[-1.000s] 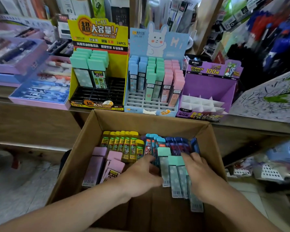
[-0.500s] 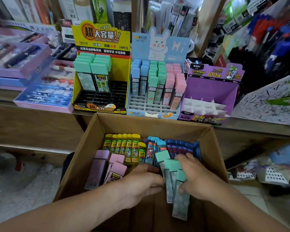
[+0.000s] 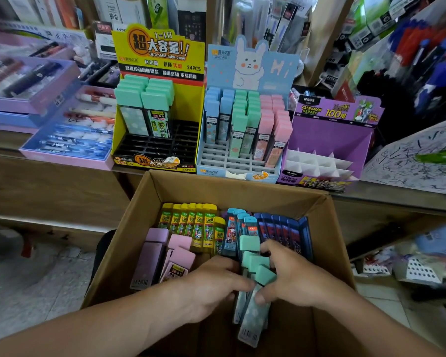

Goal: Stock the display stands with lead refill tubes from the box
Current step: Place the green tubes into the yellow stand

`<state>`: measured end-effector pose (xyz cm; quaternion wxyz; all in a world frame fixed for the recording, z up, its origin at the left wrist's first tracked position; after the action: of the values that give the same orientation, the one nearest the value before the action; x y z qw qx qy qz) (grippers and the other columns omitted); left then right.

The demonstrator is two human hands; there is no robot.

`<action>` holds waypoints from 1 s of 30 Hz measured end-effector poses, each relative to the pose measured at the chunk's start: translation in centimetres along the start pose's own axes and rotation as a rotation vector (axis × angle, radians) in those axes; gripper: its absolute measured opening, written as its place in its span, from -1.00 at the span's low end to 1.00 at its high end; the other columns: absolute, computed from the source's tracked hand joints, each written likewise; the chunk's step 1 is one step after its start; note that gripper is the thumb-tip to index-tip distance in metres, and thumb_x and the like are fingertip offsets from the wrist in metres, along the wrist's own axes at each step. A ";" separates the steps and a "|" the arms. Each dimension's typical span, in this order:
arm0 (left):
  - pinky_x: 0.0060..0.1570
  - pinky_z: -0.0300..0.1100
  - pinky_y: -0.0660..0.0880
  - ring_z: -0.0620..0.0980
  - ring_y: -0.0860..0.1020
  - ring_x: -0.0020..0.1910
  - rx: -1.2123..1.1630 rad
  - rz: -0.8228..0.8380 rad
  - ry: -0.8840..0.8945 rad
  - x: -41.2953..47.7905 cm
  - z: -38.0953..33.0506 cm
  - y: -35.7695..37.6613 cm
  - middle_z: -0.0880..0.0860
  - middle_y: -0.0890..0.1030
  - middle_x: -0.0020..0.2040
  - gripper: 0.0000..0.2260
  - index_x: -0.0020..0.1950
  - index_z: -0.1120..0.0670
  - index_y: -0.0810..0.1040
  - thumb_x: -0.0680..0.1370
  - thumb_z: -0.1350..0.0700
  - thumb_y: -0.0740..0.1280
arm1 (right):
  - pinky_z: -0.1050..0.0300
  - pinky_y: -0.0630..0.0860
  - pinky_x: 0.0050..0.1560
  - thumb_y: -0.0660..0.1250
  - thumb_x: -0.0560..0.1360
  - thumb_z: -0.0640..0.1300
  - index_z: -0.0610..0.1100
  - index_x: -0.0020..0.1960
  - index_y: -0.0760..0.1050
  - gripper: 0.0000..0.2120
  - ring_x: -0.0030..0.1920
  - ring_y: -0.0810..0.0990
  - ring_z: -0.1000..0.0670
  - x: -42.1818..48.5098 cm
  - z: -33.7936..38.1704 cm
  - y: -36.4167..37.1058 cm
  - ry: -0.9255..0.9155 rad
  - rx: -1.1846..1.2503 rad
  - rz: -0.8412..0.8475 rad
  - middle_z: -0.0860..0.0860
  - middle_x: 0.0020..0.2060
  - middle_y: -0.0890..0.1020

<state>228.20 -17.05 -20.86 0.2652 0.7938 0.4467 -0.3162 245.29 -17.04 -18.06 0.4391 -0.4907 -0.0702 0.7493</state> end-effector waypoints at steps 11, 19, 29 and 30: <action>0.27 0.14 0.54 0.06 0.68 0.14 -0.192 0.057 0.107 -2.3 -1.3 -1.3 0.04 0.72 0.14 -0.67 0.31 0.00 0.52 0.57 0.01 0.42 | 0.00 0.67 0.01 0.56 0.42 -0.38 -0.13 0.29 0.54 -0.50 0.11 0.74 -0.12 0.0 1.0 -1.1 -0.091 0.600 0.136 -0.12 0.10 0.74; 0.12 0.11 0.57 0.27 0.66 0.12 -0.308 0.138 0.135 -5.3 -1.7 -3.6 0.22 0.68 0.16 -0.67 0.29 -0.08 0.57 0.55 -0.11 0.42 | -0.12 0.62 0.15 0.55 0.43 -0.34 -0.24 0.33 0.52 -0.50 0.21 0.68 -0.21 0.1 3.9 -0.7 -0.234 0.780 0.223 -0.22 0.18 0.70; 0.01 -0.03 0.66 0.16 0.71 0.06 -0.535 0.005 0.318 -7.5 -1.7 -6.1 0.16 0.71 0.15 -0.72 0.10 -0.08 0.71 0.40 -0.03 0.53 | 0.17 0.63 -0.16 0.63 0.33 0.06 -0.08 0.21 0.60 -0.49 -0.07 0.73 0.04 0.6 8.3 -0.7 -0.296 0.623 -0.040 -0.02 0.00 0.77; -0.06 -0.07 0.65 0.14 0.71 0.05 -0.546 -0.009 0.341 -7.7 -1.8 -6.4 0.15 0.71 0.14 -0.73 0.08 -0.08 0.71 0.39 -0.03 0.52 | 0.19 0.57 -0.28 0.60 0.35 0.11 -0.07 0.15 0.62 -0.54 -0.19 0.69 0.06 0.6 8.7 -0.6 -0.293 0.585 -0.064 -0.03 -0.07 0.77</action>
<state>219.98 -17.04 -14.90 0.3882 0.7331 0.5564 -0.0481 238.63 -13.42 -13.73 0.5702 -0.2282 0.0703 0.7860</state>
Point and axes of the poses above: each hand's wrist, its own x-axis towards the middle knuckle, its own y-axis out of the palm, z = x × y, the point moved 2 cm from there along x, towards the middle knuckle
